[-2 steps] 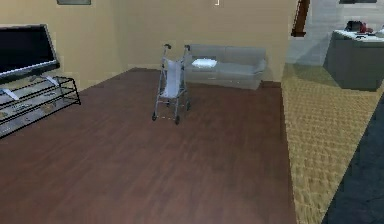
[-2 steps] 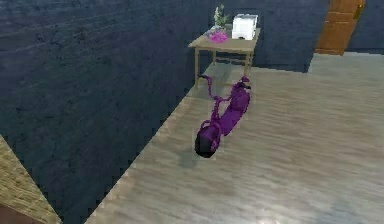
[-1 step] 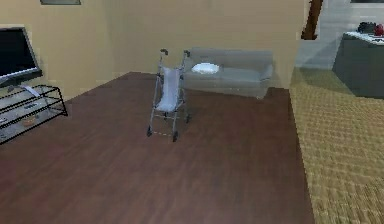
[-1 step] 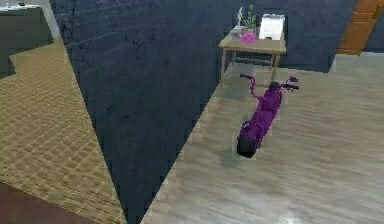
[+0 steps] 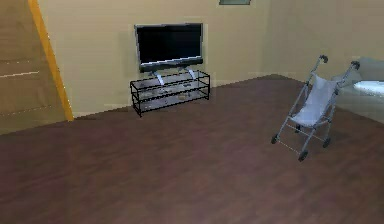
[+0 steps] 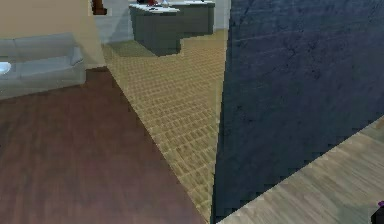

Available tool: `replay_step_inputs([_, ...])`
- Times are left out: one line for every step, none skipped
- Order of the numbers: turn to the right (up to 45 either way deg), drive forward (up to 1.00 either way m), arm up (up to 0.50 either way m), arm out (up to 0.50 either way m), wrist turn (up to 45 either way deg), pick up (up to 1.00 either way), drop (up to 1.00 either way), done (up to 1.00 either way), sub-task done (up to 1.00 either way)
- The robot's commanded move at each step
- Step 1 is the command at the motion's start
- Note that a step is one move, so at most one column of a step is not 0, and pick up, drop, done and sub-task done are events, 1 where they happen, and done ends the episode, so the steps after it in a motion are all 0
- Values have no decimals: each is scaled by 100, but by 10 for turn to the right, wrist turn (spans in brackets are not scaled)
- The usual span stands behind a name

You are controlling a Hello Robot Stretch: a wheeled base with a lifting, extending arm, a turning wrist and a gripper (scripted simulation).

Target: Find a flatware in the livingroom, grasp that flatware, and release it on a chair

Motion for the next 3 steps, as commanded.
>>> replay_step_inputs([0,35,0,0,0,0,0,0,0])
replay_step_inputs([-450,0,0,0,0,0,0,0,0])
replay_step_inputs([0,60,0,0,0,0,0,0,0])
